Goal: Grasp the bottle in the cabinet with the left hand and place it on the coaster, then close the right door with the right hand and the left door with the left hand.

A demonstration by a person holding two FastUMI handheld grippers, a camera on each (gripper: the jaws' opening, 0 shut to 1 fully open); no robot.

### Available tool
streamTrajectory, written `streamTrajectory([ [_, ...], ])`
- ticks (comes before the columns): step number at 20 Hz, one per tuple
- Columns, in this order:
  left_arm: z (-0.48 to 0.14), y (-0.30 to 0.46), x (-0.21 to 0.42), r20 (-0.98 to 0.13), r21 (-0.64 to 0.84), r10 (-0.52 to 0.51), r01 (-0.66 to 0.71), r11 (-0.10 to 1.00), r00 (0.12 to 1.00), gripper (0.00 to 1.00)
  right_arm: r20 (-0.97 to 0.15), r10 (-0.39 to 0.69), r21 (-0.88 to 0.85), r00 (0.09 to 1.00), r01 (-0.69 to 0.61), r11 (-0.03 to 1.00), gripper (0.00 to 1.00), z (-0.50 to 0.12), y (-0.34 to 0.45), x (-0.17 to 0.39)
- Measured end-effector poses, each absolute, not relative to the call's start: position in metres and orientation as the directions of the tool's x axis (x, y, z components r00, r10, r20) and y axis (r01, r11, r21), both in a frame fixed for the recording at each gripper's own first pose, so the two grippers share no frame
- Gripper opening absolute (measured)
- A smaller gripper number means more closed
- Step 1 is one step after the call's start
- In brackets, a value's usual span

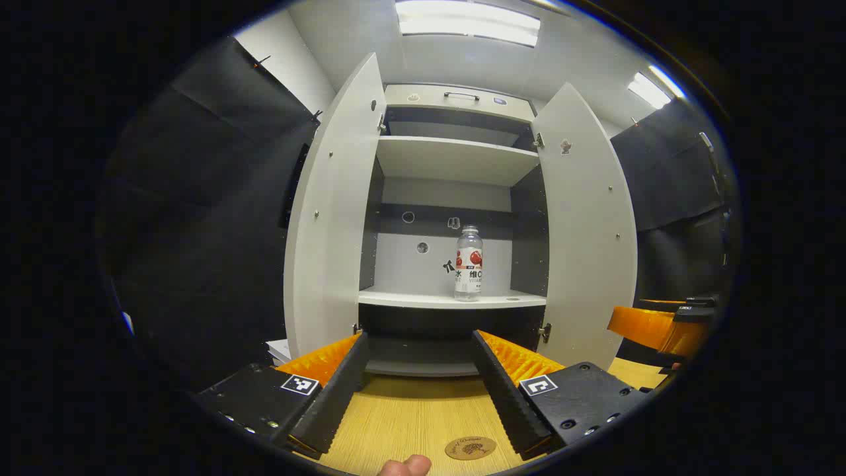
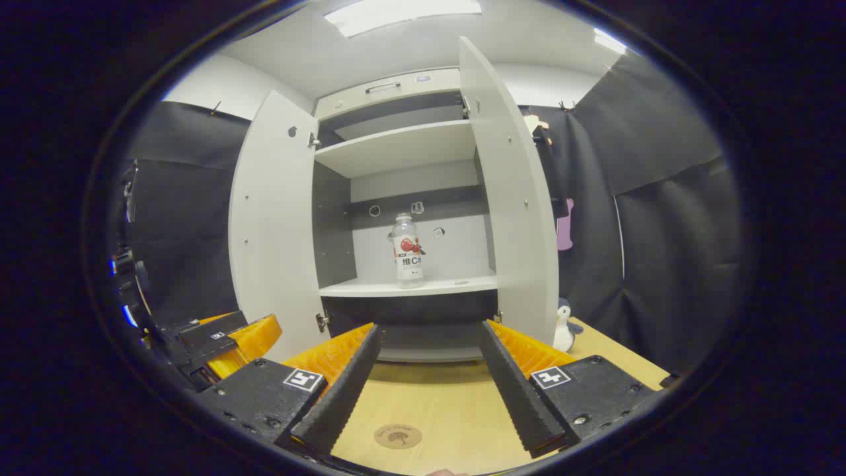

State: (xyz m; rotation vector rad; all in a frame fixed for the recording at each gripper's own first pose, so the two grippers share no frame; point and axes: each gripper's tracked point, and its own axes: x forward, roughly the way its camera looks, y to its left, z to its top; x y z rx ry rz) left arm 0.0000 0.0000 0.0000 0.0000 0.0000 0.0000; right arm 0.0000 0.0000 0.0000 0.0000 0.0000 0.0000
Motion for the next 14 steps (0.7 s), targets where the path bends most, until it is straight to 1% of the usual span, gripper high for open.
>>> streamTrajectory([
  [1, 0.0002, -0.001, 0.0008, 0.001, 0.002, -0.003, 0.003, 1.0, 1.0, 0.94, 0.0, -0.003, -0.003, 1.0, 0.003, 1.0, 0.96, -0.0005, -0.001, -0.0014],
  [3, 0.0004, -0.0033, 0.0016, 0.0, 0.002, -0.007, 0.007, 1.0, 1.0, 0.94, -0.006, -0.007, -0.007, 1.0, 0.007, 1.0, 0.96, -0.0011, -0.0023, -0.0035],
  [4, -0.0007, -0.0038, 0.0025, -0.002, 0.001, -0.009, 0.009, 1.0, 1.0, 0.94, -0.005, -0.01, -0.008, 1.0, 0.01, 1.0, 0.99, -0.0001, -0.0035, -0.0041],
  [8, -0.0021, -0.0035, 0.0025, -0.009, -0.005, -0.009, 0.009, 1.0, 1.0, 0.94, -0.001, -0.028, -0.009, 1.0, 0.028, 1.0, 0.99, 0.0015, -0.0064, -0.0052],
  [9, -0.0029, -0.0028, 0.0029, -0.01, -0.006, -0.009, 0.009, 1.0, 1.0, 0.99, -0.003, -0.028, -0.008, 1.0, 0.028, 1.0, 0.96, 0.0011, -0.0065, -0.0046],
  [10, -0.0031, -0.0016, 0.0038, -0.012, -0.006, -0.009, 0.009, 1.0, 1.0, 0.94, -0.006, -0.028, -0.006, 1.0, 0.028, 1.0, 0.96, 0.0007, -0.0061, -0.0035],
  [11, -0.0037, -0.0011, 0.0039, -0.014, -0.005, -0.008, 0.008, 1.0, 1.0, 0.94, -0.007, -0.029, -0.004, 1.0, 0.029, 1.0, 0.96, 0.0004, -0.006, -0.0037],
  [12, -0.0048, -0.0002, 0.0033, -0.019, -0.004, -0.008, 0.008, 1.0, 1.0, 0.94, -0.006, -0.03, -0.001, 1.0, 0.03, 1.0, 0.99, 0.0008, -0.0057, -0.0032],
  [13, -0.0057, 0.0008, 0.0041, -0.024, -0.002, -0.007, 0.007, 1.0, 1.0, 0.94, -0.007, -0.031, 0.002, 0.999, 0.031, 1.0, 0.99, -0.0002, -0.0053, -0.003],
  [14, -0.0065, 0.0015, 0.0042, -0.026, -0.002, -0.006, 0.006, 1.0, 1.0, 0.94, -0.01, -0.031, 0.005, 0.999, 0.031, 1.0, 0.96, -0.0012, -0.0052, -0.0018],
])
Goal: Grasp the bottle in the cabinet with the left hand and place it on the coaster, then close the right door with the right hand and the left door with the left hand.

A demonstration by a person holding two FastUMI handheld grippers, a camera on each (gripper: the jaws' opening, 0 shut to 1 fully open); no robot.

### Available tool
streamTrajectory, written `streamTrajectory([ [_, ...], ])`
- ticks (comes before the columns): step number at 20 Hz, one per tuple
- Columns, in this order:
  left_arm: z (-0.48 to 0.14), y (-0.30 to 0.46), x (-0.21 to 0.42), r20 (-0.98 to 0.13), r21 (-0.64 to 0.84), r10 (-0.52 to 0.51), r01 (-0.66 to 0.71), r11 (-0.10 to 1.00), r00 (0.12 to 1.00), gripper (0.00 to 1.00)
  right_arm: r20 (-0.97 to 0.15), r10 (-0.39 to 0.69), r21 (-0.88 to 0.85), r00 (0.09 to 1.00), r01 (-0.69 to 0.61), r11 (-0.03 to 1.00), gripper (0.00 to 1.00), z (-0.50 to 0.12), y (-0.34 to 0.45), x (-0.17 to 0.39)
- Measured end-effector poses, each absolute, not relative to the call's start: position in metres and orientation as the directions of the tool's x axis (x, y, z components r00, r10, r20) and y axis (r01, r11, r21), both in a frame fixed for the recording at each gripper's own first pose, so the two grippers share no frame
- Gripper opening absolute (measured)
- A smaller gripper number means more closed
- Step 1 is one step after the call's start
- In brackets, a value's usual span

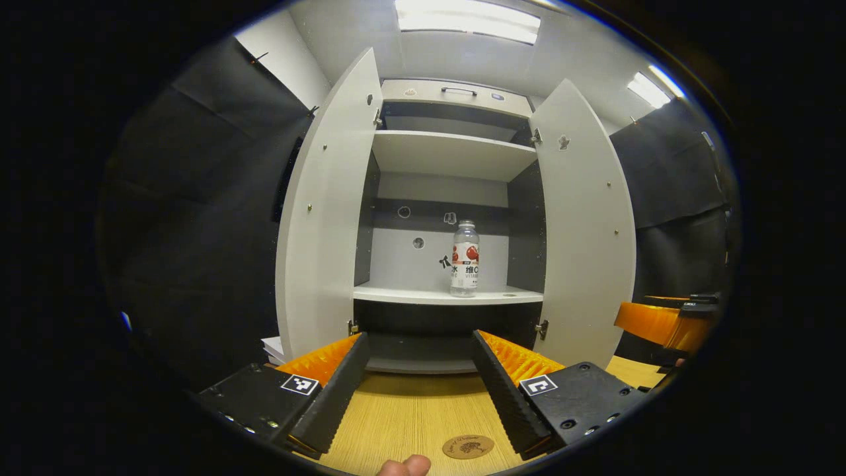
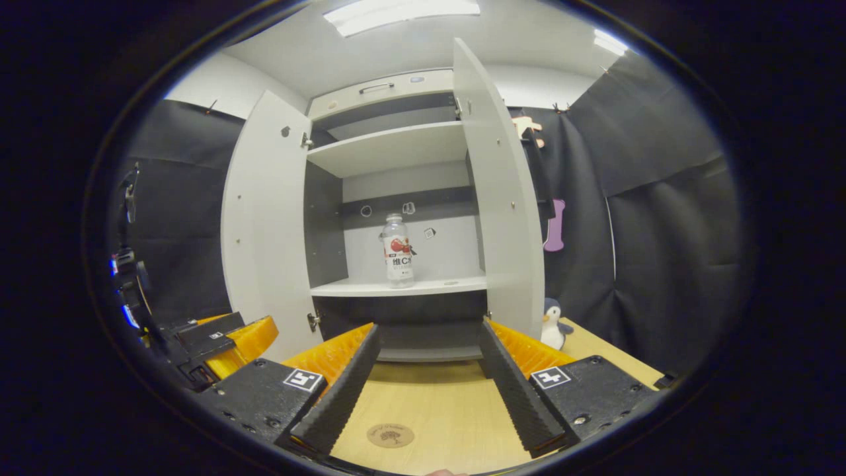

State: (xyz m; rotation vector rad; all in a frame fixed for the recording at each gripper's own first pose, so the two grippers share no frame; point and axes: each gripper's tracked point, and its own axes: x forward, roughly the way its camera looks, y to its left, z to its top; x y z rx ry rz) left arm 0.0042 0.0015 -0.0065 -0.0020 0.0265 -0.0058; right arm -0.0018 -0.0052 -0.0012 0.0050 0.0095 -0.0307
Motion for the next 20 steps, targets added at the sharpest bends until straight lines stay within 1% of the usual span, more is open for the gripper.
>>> streamTrajectory([
  [1, -0.007, 0.003, 0.005, -0.026, -0.002, -0.004, 0.004, 1.0, 1.0, 0.94, -0.012, -0.03, 0.006, 0.999, 0.03, 1.0, 0.96, -0.002, -0.005, -0.001],
  [2, -0.007, 0.004, 0.005, -0.025, -0.001, -0.004, 0.004, 1.0, 1.0, 0.94, -0.011, -0.03, 0.007, 0.999, 0.03, 1.0, 0.99, -0.001, -0.004, -0.001],
  [5, -0.006, 0.004, 0.008, -0.021, 0.005, -0.005, 0.005, 1.0, 1.0, 0.95, -0.008, -0.033, 0.005, 0.999, 0.033, 0.999, 0.99, -0.001, -0.004, -0.001],
  [6, -0.005, 0.004, 0.008, -0.02, 0.005, -0.007, 0.007, 1.0, 1.0, 0.94, -0.01, -0.035, 0.004, 0.999, 0.035, 0.999, 0.96, -0.001, -0.005, 0.0],
  [7, -0.005, 0.004, 0.009, -0.018, 0.004, -0.01, 0.01, 1.0, 1.0, 0.94, -0.009, -0.035, 0.005, 0.999, 0.035, 0.999, 0.99, -0.001, -0.004, 0.0],
  [9, -0.004, 0.003, 0.011, -0.011, 0.002, -0.013, 0.013, 1.0, 1.0, 0.95, -0.008, -0.037, 0.002, 0.999, 0.037, 0.999, 0.99, 0.0, -0.004, 0.0],
  [10, -0.003, 0.003, 0.013, -0.009, 0.0, -0.017, 0.017, 1.0, 1.0, 0.95, -0.009, -0.039, -0.001, 0.999, 0.039, 0.999, 0.96, 0.0, -0.005, 0.001],
  [11, -0.002, 0.002, 0.015, -0.007, -0.002, -0.021, 0.021, 1.0, 1.0, 0.95, -0.009, -0.039, -0.003, 0.999, 0.039, 0.999, 0.99, 0.001, -0.005, 0.002],
  [12, -0.002, 0.002, 0.017, -0.004, -0.002, -0.023, 0.023, 1.0, 1.0, 0.95, -0.008, -0.038, -0.004, 0.999, 0.038, 0.999, 0.99, 0.001, -0.004, 0.003],
  [13, 0.001, 0.002, 0.018, 0.001, -0.002, -0.023, 0.023, 1.0, 1.0, 0.99, -0.005, -0.038, -0.003, 0.999, 0.038, 0.999, 0.99, 0.002, -0.004, 0.003],
  [14, 0.001, 0.003, 0.019, 0.005, -0.003, -0.022, 0.022, 1.0, 1.0, 0.95, -0.006, -0.039, -0.004, 0.999, 0.039, 0.999, 0.99, 0.003, -0.004, 0.004],
  [20, 0.004, 0.002, 0.026, 0.012, -0.005, -0.025, 0.025, 1.0, 1.0, 0.95, -0.001, -0.038, -0.008, 0.999, 0.038, 0.999, 0.99, 0.005, -0.003, 0.008],
])
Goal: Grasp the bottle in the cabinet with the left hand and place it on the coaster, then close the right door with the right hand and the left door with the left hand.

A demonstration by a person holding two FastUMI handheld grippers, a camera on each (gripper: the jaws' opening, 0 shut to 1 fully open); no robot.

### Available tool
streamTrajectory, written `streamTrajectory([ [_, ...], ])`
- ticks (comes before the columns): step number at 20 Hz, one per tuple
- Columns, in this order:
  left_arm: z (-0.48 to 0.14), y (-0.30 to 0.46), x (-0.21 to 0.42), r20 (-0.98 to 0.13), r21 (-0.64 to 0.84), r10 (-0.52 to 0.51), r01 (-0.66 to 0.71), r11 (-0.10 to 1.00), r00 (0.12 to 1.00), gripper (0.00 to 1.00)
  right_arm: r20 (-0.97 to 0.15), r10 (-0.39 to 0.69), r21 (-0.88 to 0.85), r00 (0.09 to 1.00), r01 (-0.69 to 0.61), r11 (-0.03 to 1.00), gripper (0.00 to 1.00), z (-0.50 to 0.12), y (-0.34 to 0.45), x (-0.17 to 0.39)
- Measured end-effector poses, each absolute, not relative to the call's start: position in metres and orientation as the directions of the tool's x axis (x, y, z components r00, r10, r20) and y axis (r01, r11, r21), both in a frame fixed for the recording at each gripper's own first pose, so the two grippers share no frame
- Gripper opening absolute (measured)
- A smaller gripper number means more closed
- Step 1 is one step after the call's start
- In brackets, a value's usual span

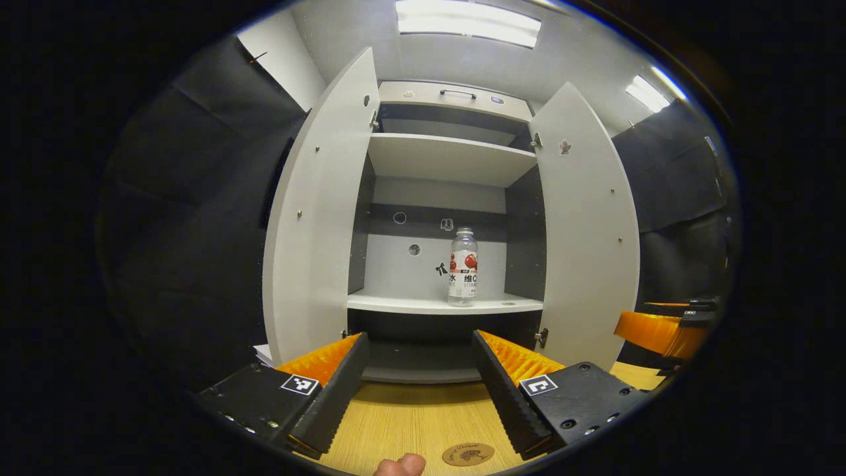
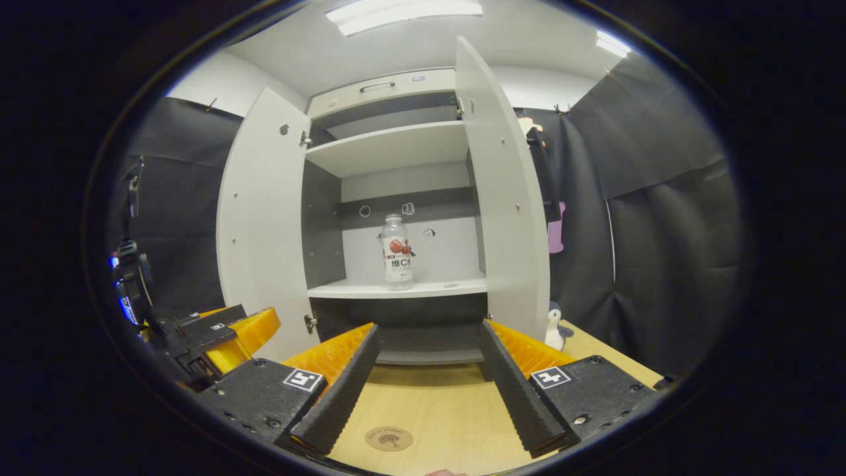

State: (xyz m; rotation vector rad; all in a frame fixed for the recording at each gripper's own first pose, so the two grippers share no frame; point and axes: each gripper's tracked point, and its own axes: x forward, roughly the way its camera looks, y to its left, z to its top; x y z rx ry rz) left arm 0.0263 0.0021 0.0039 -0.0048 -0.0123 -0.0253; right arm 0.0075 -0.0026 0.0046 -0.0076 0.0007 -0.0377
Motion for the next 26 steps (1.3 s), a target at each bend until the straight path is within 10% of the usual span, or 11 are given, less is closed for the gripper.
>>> streamTrajectory([
  [26, -0.0037, 0.0058, 0.029, -0.011, -0.02, -0.024, 0.024, 1.0, 1.0, 0.95, 0.004, -0.043, -0.019, 0.999, 0.043, 0.999, 0.99, 0.0081, -0.0011, 0.0079],
])
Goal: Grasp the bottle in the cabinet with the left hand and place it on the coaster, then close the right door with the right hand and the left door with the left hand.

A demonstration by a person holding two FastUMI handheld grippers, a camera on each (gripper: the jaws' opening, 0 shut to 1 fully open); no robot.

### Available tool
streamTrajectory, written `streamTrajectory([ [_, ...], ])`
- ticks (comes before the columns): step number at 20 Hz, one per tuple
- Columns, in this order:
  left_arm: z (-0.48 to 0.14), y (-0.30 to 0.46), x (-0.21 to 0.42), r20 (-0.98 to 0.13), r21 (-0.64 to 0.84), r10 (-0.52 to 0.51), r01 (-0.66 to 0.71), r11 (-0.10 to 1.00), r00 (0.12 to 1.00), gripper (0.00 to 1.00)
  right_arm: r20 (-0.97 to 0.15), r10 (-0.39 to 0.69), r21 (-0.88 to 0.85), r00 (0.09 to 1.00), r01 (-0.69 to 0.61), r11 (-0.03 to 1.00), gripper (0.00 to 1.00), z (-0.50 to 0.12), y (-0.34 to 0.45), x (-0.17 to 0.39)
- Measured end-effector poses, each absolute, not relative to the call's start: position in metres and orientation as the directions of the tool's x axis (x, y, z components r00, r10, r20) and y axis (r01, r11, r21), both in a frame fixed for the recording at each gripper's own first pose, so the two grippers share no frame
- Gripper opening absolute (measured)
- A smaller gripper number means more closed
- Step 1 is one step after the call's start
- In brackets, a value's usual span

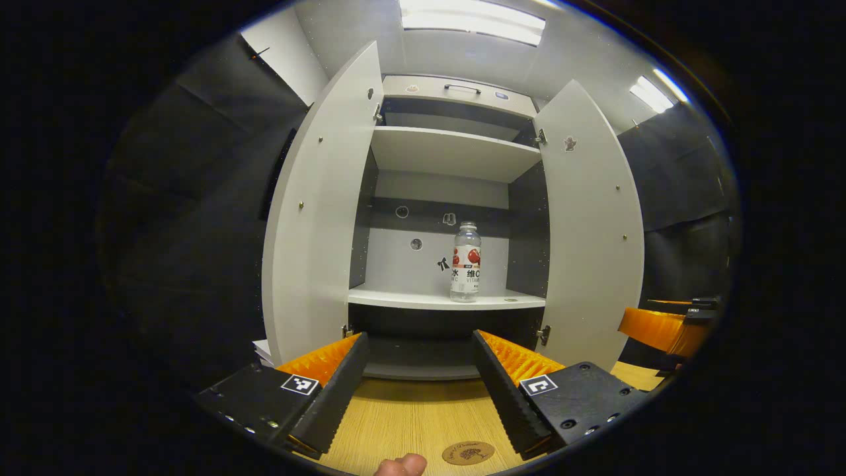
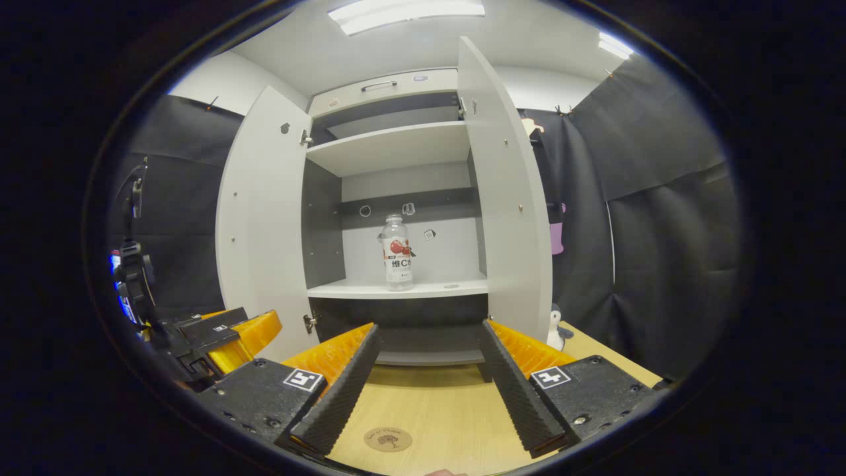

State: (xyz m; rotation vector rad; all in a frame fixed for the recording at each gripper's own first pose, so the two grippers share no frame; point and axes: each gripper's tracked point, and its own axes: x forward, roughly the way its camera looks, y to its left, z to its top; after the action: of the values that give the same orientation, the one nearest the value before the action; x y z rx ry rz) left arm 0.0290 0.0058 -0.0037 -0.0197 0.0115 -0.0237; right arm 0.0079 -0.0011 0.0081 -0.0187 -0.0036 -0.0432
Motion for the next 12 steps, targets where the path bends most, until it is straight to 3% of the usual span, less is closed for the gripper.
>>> streamTrajectory([
  [12, 0.0, -0.007, 0.03, -0.008, -0.017, -0.049, 0.049, 0.999, 0.999, 0.94, 0.026, -0.055, -0.027, 0.998, 0.056, 0.998, 0.96, 0.015, -0.006, 0.003],
])
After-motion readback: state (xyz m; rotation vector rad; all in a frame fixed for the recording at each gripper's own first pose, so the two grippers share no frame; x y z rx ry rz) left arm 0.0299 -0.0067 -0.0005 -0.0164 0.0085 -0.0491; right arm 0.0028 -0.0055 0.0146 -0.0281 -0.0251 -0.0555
